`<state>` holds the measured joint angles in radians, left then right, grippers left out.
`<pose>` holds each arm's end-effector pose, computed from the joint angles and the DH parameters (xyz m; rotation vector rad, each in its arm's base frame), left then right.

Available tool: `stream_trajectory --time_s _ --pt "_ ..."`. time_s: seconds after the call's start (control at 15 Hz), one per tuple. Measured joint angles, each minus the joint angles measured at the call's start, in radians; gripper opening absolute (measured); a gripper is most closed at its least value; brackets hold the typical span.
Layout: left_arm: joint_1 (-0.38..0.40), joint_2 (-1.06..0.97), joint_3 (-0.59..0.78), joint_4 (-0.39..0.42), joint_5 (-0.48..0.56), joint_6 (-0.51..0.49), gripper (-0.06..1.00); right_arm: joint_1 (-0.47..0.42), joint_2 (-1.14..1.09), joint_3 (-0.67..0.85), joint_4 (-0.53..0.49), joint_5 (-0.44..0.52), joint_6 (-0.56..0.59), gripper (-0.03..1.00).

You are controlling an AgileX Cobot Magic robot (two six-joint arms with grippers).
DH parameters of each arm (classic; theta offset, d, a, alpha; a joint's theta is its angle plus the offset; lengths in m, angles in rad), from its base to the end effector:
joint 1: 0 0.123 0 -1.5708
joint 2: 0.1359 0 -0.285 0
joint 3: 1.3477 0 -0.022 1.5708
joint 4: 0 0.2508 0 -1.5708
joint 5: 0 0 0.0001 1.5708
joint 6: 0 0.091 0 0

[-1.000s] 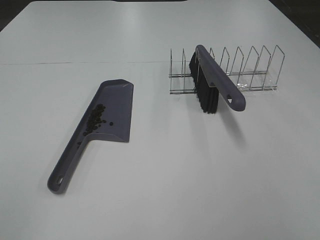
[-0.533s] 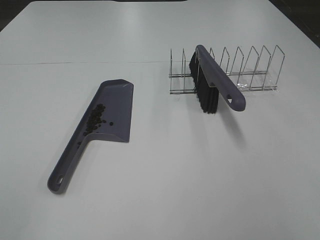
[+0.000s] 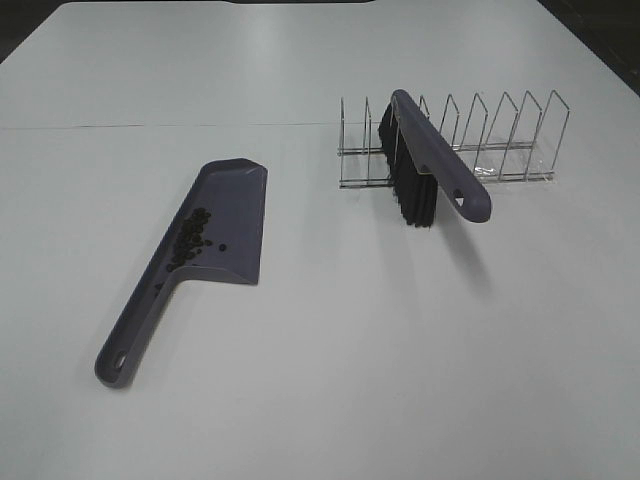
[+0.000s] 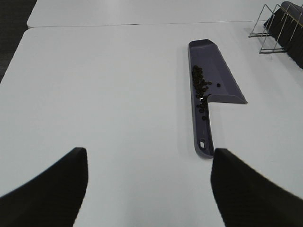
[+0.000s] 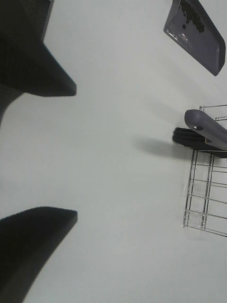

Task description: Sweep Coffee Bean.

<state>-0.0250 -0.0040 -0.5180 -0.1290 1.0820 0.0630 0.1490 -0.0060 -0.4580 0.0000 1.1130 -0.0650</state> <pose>-0.0091 -0.0101 0.2811 0.0990 2.0369 -0.1304 -0.0035 -0.0005 0.2614 -0.2278 2.1208 0.0494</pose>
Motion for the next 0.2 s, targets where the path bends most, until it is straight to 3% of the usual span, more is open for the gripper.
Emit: stream_trajectory --time_s 0.2 --pt "0.000 0.000 0.000 0.000 0.000 0.000 0.65 0.000 0.000 0.000 0.000 0.000 0.000 0.61"
